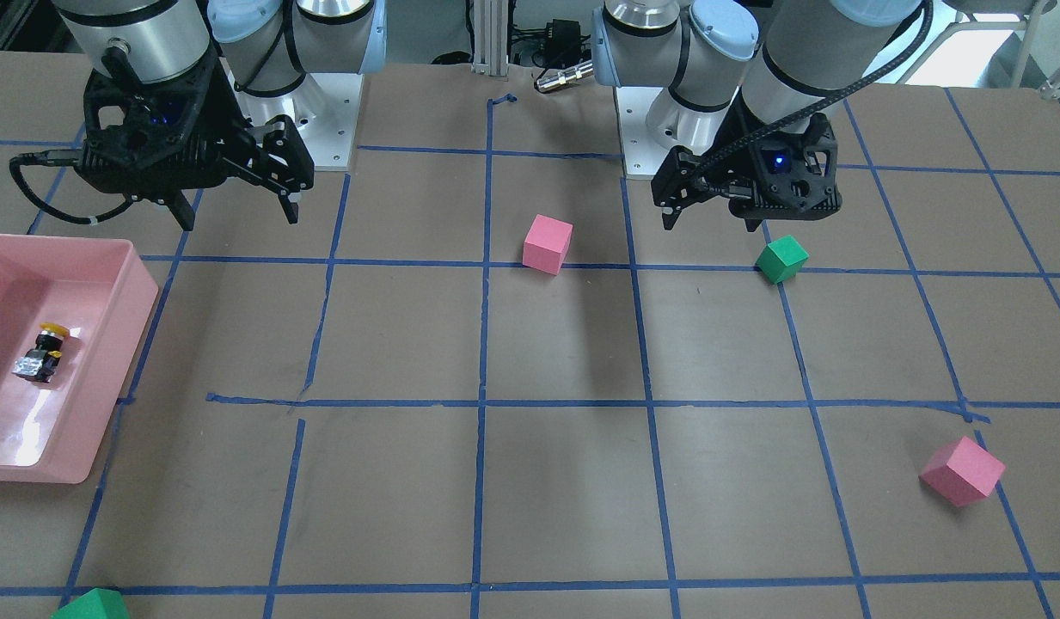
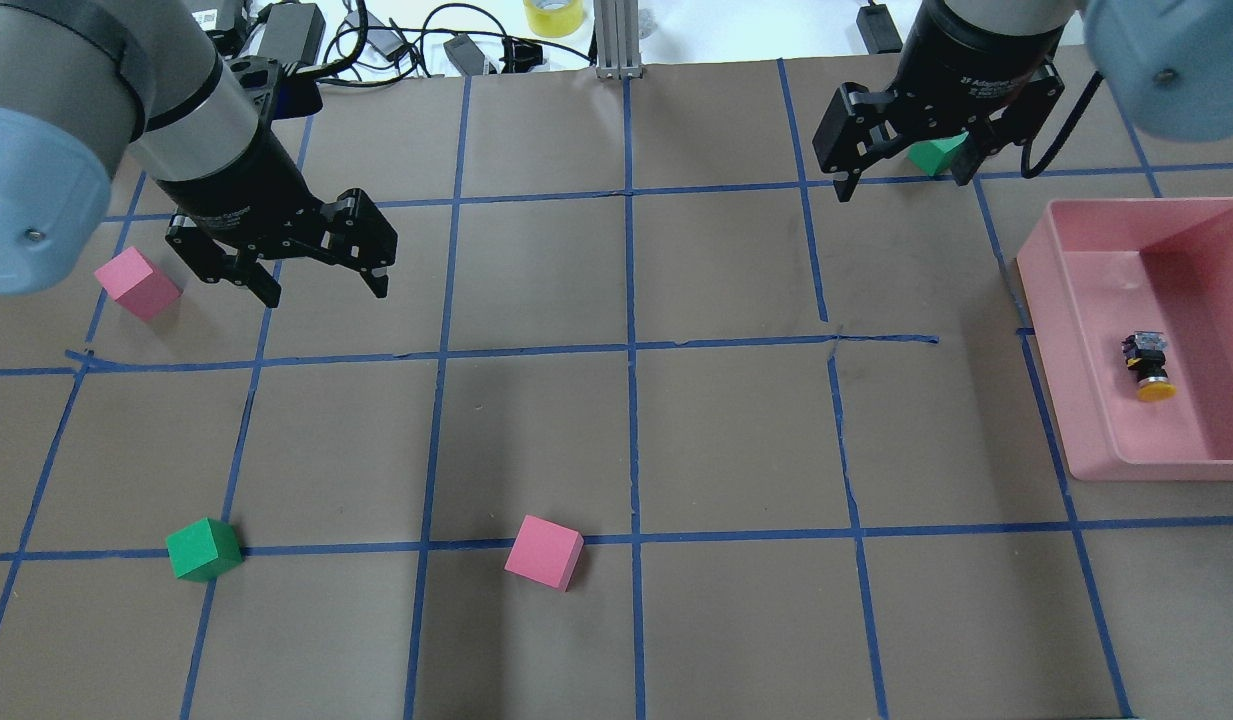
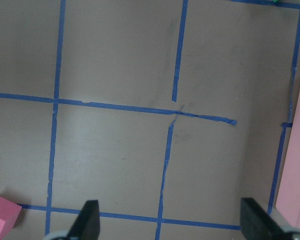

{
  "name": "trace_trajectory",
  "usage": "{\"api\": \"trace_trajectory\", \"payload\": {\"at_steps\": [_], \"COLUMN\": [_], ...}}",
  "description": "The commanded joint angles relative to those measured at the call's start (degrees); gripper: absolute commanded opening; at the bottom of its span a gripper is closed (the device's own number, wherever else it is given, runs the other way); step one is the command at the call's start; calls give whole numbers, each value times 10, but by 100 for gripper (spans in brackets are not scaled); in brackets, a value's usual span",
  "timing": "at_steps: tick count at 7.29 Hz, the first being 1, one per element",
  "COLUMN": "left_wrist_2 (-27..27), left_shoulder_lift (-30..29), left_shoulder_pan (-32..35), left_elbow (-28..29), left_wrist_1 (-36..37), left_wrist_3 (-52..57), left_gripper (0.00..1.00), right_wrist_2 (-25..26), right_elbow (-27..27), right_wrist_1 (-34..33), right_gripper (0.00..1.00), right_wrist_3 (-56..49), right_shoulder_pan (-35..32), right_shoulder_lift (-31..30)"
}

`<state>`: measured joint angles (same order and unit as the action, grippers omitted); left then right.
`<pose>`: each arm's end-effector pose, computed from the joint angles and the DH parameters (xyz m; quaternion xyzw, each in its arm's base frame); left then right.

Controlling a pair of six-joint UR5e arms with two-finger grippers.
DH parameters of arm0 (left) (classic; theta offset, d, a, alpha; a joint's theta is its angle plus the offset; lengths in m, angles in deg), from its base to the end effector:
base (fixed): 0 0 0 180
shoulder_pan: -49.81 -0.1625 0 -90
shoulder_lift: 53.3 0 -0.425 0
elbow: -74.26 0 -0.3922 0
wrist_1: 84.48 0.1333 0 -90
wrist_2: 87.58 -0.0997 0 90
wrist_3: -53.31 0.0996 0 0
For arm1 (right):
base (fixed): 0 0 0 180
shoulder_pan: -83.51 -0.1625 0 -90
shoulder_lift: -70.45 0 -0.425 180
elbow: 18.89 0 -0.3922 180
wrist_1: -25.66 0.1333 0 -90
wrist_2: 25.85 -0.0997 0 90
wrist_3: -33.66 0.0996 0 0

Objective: Align button upright
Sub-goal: 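Move the right gripper down into the pink tray over the button switch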

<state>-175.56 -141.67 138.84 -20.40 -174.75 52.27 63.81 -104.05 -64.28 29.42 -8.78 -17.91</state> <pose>-0.1288 -0.4756 0.4615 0.0180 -0.9993 -0.0288 0.0176 0.1541 -0.5030 0.5152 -0.0570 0.9980 -0.0274 0.0025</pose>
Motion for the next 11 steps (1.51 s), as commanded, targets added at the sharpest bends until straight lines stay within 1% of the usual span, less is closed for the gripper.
{"api": "trace_trajectory", "payload": {"at_steps": [1,3,4,6,7,8,9,10,11], "left_wrist_2": [-2,0,-2,-2,-2,-2,-2,-2,-1], "left_shoulder_lift": [0,0,0,0,0,0,0,0,0], "left_shoulder_pan": [0,0,0,0,0,0,0,0,0], "left_elbow": [-1,-1,-1,-1,-1,-1,-1,-1,-1], "left_wrist_1": [0,0,0,0,0,0,0,0,0], "left_wrist_3": [2,0,2,2,2,2,1,1,0], "left_gripper": [100,100,100,100,100,100,100,100,100], "right_wrist_2": [0,2,1,1,2,1,1,0,-2], "right_elbow": [-1,5,5,0,-1,-3,-9,-45,-105], "right_wrist_1": [-4,-6,-6,-1,-2,-9,-42,-85,-175], "right_gripper": [100,100,100,100,100,100,100,99,100], "right_wrist_3": [-1,-2,-9,-66,-114,-186,-204,-234,-281], "right_shoulder_pan": [4,23,52,160,202,237,290,327,350], "right_shoulder_lift": [3,8,9,16,28,47,68,85,93]}}
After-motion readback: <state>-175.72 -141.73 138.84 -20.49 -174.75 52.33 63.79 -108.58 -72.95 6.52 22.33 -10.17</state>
